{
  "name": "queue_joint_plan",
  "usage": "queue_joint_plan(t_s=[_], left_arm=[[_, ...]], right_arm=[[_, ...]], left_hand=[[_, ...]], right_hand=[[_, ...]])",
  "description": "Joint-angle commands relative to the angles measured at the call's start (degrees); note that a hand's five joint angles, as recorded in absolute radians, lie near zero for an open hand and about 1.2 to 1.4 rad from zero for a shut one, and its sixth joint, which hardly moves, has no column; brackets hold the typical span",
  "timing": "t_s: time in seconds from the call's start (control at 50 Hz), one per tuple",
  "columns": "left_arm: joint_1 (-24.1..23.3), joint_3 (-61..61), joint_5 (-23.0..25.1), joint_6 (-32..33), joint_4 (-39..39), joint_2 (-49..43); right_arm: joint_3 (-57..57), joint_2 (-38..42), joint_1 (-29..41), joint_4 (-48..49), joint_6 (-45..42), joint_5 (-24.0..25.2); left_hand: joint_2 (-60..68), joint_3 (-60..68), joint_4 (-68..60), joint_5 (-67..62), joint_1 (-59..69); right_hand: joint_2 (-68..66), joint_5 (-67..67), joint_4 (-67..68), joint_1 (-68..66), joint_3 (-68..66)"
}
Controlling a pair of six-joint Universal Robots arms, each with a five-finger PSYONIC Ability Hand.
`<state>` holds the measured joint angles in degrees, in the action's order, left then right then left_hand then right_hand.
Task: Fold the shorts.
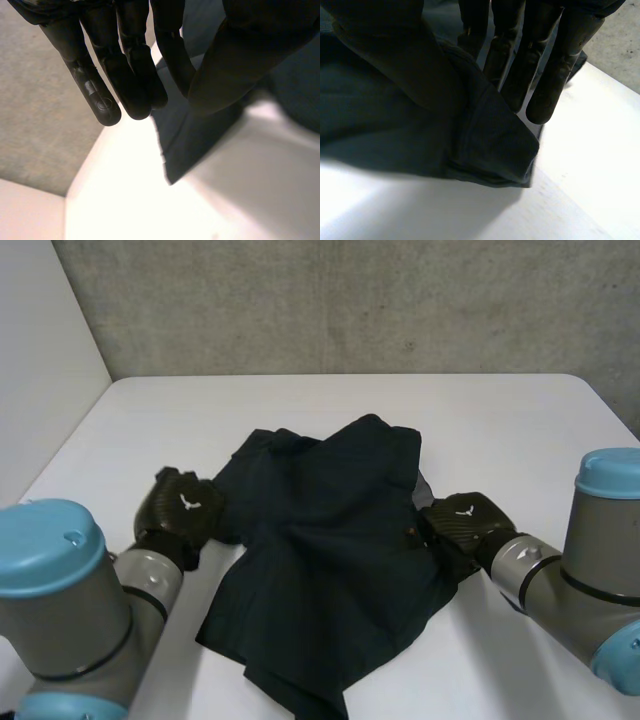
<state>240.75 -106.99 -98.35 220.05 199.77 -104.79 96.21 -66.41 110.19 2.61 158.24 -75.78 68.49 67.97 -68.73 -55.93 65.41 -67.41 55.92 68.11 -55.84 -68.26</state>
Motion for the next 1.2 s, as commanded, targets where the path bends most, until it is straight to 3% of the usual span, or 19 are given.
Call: queue_joint_plan(t_s=[0.02,0.08,0.1,0.12,0.2,0.26,0.3,0.48,0.56,0.7,0.78,0.8,0.88,1.04,1.1,1.2], left_arm=[[4.6,-1.4,6.1,0.9,1.5,0.5],[4.0,-1.9,8.2,-1.9,0.4,2.4],[2.8,-2.4,8.7,-6.2,-0.9,4.7],[1.8,-2.7,8.9,-8.9,-1.5,5.9],[-3.3,-3.2,10.1,-22.4,-3.9,10.7],[-7.4,-4.4,11.4,-27.7,-4.1,11.7],[-9.0,-5.1,12.3,-27.7,-4.1,11.6],[-17.0,-7.1,15.1,-22.3,-3.5,3.4],[-17.9,-6.8,15.0,-20.7,-2.5,0.2],[-18.4,-6.8,14.8,-20.1,-2.1,-1.6],[-18.7,-6.8,14.4,-20.0,-2.2,-1.3],[-18.7,-6.7,14.2,-19.5,-2.2,-1.2],[-18.6,-6.7,10.7,-16.1,-2.1,-1.0],[-15.8,-6.8,-0.3,-8.2,-2.3,0.2],[-14.7,-7.0,-0.8,-7.8,-2.3,4.0],[-7.6,-8.0,-0.3,-7.9,-2.7,11.9]], right_arm=[[-1.9,0.7,1.8,0.3,3.7,-2.4],[-2.3,1.1,1.5,-0.1,3.0,-4.5],[-2.3,1.1,1.4,0.1,3.0,-4.8],[-2.3,1.1,1.3,0.1,2.9,-5.1],[-2.1,0.9,1.1,0.1,2.9,-5.3],[-1.9,0.8,1.0,0.0,2.9,-5.1],[-1.8,0.6,1.0,0.0,2.9,-5.0],[-1.5,0.5,1.0,0.1,2.9,-4.8],[-1.5,0.5,1.0,0.1,2.9,-4.8],[-1.5,0.4,0.8,0.2,2.9,-4.9],[-1.6,0.4,0.8,0.2,2.8,-4.9],[-1.6,0.4,0.8,0.2,2.8,-4.9],[-1.9,0.4,0.8,-0.2,2.7,-4.9],[-2.3,-0.9,1.5,-2.2,-2.8,-5.0],[-2.3,-3.0,1.6,-4.4,-7.5,-5.5],[-2.3,-7.1,1.9,-8.3,-13.5,-5.7]], left_hand=[[-0.8,-0.3,1.0,-1.7,2.3],[-24.4,-23.8,24.6,21.8,-21.3],[-42.4,-41.9,42.7,39.9,-39.4],[-48.6,-48.1,48.9,46.1,-45.5],[-53.6,-53.0,53.8,51.0,-50.5],[-52.1,-51.5,52.3,49.5,-49.0],[-50.9,-50.4,51.1,48.3,-47.8],[-43.1,-42.6,43.4,40.6,-40.1],[-36.1,-35.6,36.3,33.5,-33.0],[-25.8,-25.3,26.1,23.3,-22.7],[-10.0,-9.5,10.3,7.5,-7.0],[0.0,0.5,0.2,-2.6,3.1],[11.5,12.0,-11.2,-14.0,14.5],[11.5,12.0,-11.3,-14.1,14.6],[11.5,12.0,-11.3,-14.1,14.6],[11.5,12.0,-11.3,-14.1,14.6]], right_hand=[[-12.6,14.1,11.9,-24.2,-11.7],[-12.6,14.1,11.9,-24.2,-11.7],[-12.6,14.1,11.9,-24.2,-11.7],[-12.6,14.1,11.9,-24.2,-11.7],[-12.6,14.1,11.9,-24.2,-11.7],[-12.6,14.1,11.9,-24.2,-11.7],[-12.6,14.1,11.9,-24.2,-11.7],[-12.6,14.1,11.9,-24.2,-11.7],[-12.6,14.1,11.9,-24.2,-11.7],[-12.6,14.1,11.9,-24.2,-11.7],[-12.6,14.1,11.9,-24.2,-11.7],[-12.6,14.1,11.9,-24.2,-11.7],[-12.6,14.1,11.9,-24.2,-11.7],[-12.6,14.1,11.9,-24.2,-11.7],[-12.6,14.1,11.9,-24.2,-11.7],[-12.6,14.1,11.9,-24.2,-11.7]])
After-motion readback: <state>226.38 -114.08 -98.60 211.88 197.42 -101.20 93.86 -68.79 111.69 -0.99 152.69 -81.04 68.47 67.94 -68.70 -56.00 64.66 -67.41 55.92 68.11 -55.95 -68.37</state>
